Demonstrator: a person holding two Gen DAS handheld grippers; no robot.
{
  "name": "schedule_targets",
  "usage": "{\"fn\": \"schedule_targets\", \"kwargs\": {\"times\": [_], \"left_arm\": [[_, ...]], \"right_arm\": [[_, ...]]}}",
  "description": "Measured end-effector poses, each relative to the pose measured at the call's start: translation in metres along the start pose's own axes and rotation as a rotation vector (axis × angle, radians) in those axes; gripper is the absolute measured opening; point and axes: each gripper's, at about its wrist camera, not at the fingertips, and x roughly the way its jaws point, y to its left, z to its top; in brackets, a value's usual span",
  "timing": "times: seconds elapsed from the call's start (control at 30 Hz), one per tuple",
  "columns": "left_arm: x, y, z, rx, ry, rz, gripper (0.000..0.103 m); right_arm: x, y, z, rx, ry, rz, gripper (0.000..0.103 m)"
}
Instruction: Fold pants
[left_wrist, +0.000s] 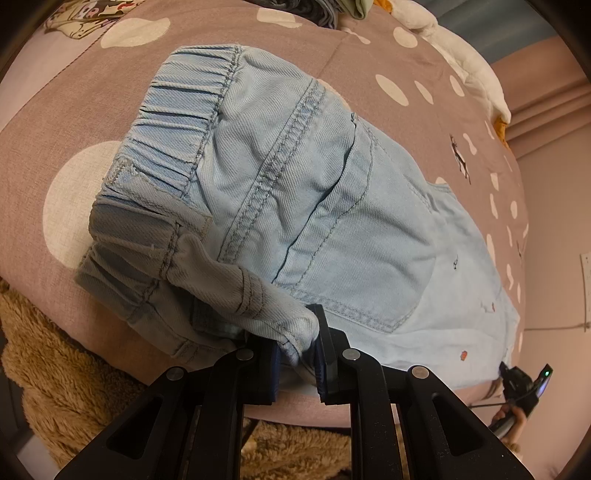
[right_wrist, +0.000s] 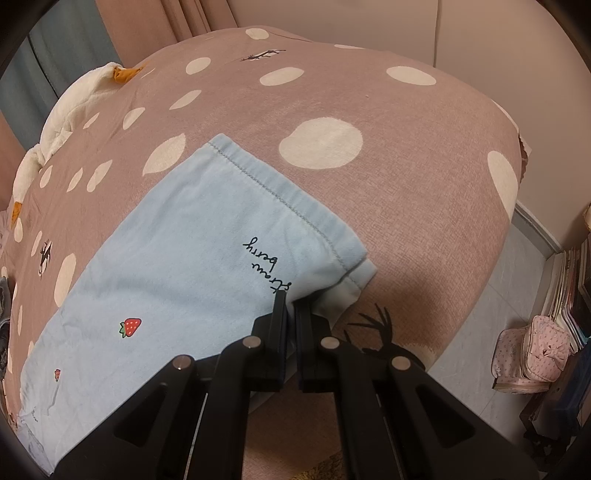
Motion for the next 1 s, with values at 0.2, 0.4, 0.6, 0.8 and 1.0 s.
{"fn": "schedule_targets", "kwargs": {"times": [0.2,0.4,0.6,0.8,1.0], "left_arm": [[0.0,0.0,0.0,0.0,0.0,0.0,0.017],[0.0,0.0,0.001,0.004,-0.003,0.007,0.017],[-0.009,-0.005,-0.002,0.03,-0.012,0.026,0.016],[-0.005,0.004,-0.003,-0.002,0.01,-0.003,0.016],[-0.017,0.001,-0.001,0.002,0.033,-0.029,0.019]], "right_arm": [[0.0,0.0,0.0,0.0,0.0,0.001,0.001],[0.0,0.0,0.0,-0.001,-0.001,0.001,0.001],[-0.015,0.001,0.004,-0.012,-0.033,-0.016,0.003],[-0.011,-0.007,0.002,0.006,-0.016,-0.021,0.002],[-0.012,0.007,0.004,-0.038,0.009,-0.093,0.01]]}}
